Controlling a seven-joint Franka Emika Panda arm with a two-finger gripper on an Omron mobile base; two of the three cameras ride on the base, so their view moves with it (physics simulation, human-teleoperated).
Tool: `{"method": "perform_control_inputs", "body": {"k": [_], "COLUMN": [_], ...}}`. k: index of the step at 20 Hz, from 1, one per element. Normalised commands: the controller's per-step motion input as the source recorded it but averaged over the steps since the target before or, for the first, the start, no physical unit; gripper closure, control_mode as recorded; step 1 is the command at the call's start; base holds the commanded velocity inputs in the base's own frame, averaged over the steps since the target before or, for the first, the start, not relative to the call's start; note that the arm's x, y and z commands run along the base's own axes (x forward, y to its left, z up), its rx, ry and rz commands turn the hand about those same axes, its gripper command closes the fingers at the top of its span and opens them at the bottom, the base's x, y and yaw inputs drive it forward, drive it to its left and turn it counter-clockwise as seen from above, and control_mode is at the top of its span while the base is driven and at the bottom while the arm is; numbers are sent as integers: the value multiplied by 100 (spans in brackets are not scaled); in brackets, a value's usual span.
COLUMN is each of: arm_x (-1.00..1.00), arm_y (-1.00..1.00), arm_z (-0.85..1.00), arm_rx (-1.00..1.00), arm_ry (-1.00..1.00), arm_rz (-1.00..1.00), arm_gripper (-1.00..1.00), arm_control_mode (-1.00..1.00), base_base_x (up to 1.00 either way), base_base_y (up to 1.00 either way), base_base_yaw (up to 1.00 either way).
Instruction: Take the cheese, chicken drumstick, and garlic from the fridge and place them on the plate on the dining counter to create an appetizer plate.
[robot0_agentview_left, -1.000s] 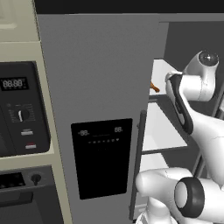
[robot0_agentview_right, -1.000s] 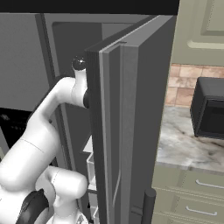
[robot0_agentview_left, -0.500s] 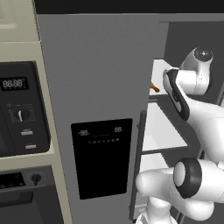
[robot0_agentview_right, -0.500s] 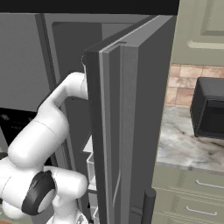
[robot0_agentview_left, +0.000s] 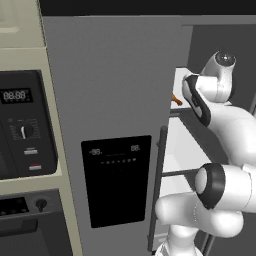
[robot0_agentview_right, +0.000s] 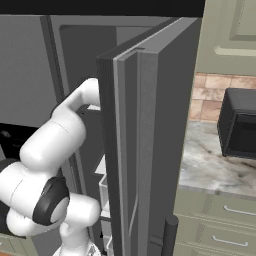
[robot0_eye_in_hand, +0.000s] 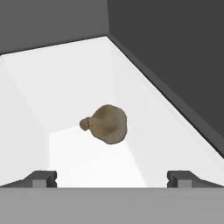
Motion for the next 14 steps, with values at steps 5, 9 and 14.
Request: {"method": "perform_control_inputs", "body": {"k": [5,9,14], "arm_x": [32,35,35], "arm_y": [-9,-11,-13], "arm_z": [-9,-16,-15], "arm_rx": [0,0,0], "arm_ry": [0,0,0], "arm_rz": [2,3,4], "arm_gripper": [-100,-100,-100], "arm_control_mode": [-100,-100,-100], "base_base_x": [0,0,0], "base_base_y": [0,0,0], "base_base_yaw": [0,0,0]}}
